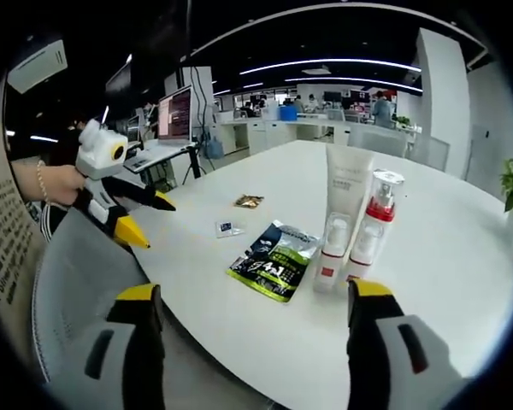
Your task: Arrange the skincare products in the storage area until every visible bottle or jar stands upright without overlapping.
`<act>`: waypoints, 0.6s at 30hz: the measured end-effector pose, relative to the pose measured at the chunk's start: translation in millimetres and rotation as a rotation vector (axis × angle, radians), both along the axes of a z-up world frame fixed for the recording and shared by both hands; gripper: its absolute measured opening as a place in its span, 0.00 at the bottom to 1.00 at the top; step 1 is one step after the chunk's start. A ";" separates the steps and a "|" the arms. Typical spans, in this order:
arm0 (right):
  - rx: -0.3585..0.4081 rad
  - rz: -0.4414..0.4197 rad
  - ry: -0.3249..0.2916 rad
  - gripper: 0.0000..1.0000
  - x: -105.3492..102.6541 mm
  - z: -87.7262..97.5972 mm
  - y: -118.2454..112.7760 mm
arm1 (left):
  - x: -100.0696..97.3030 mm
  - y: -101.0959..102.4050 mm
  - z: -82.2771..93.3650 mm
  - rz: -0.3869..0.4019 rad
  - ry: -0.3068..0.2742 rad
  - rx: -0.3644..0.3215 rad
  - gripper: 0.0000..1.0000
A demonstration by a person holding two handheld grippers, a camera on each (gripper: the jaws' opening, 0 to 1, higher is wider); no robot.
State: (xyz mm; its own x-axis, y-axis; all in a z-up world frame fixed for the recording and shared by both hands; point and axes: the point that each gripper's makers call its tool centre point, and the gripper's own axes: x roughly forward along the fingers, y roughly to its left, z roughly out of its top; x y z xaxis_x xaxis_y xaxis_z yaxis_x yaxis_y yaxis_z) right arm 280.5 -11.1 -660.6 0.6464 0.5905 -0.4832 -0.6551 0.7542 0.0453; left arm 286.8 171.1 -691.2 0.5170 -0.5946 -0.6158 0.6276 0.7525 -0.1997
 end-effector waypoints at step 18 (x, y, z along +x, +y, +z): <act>0.014 -0.014 -0.002 0.94 -4.0 -0.6 -3.7 | -7.2 12.8 0.2 0.054 -0.013 0.030 0.90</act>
